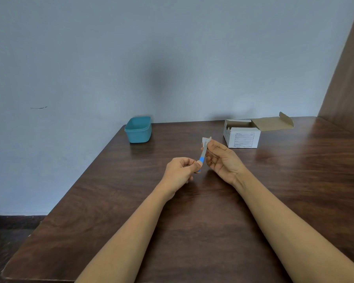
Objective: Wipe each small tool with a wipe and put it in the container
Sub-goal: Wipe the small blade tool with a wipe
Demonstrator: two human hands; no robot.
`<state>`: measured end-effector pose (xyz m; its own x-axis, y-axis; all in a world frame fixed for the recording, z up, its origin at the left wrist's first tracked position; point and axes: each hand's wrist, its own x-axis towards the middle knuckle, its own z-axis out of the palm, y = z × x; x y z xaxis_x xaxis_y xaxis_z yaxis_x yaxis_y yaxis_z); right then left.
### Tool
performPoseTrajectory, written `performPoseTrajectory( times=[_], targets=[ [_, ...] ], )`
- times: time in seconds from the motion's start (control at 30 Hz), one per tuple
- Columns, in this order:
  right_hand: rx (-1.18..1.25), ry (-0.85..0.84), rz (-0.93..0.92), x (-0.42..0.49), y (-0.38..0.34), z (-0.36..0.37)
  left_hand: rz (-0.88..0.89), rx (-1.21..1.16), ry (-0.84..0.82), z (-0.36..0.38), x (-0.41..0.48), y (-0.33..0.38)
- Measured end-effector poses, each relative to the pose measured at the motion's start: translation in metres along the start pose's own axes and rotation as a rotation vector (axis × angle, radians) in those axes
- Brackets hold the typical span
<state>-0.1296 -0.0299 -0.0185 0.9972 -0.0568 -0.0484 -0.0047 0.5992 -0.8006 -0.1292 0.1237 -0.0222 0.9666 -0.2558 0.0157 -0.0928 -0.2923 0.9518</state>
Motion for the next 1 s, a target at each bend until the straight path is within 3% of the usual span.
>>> performPoseTrajectory(
  times=[0.43, 0.77, 0.9, 1.0],
  targets=[
    [-0.291, -0.078, 0.031, -0.003, 0.003, 0.005, 0.053, -0.025, 0.092, -0.005, 0.002, -0.006],
    [-0.176, 0.269, -0.176, -0.001, 0.009, 0.007, 0.225, 0.293, 0.125, 0.003, 0.005, -0.012],
    [-0.205, 0.201, -0.071, 0.003, 0.006, 0.002, 0.259, 0.345, 0.182, 0.002, 0.003, -0.013],
    [-0.383, 0.121, 0.003, 0.005, 0.008, 0.003, 0.273, 0.395, 0.241, -0.002, 0.004, -0.014]
  ],
)
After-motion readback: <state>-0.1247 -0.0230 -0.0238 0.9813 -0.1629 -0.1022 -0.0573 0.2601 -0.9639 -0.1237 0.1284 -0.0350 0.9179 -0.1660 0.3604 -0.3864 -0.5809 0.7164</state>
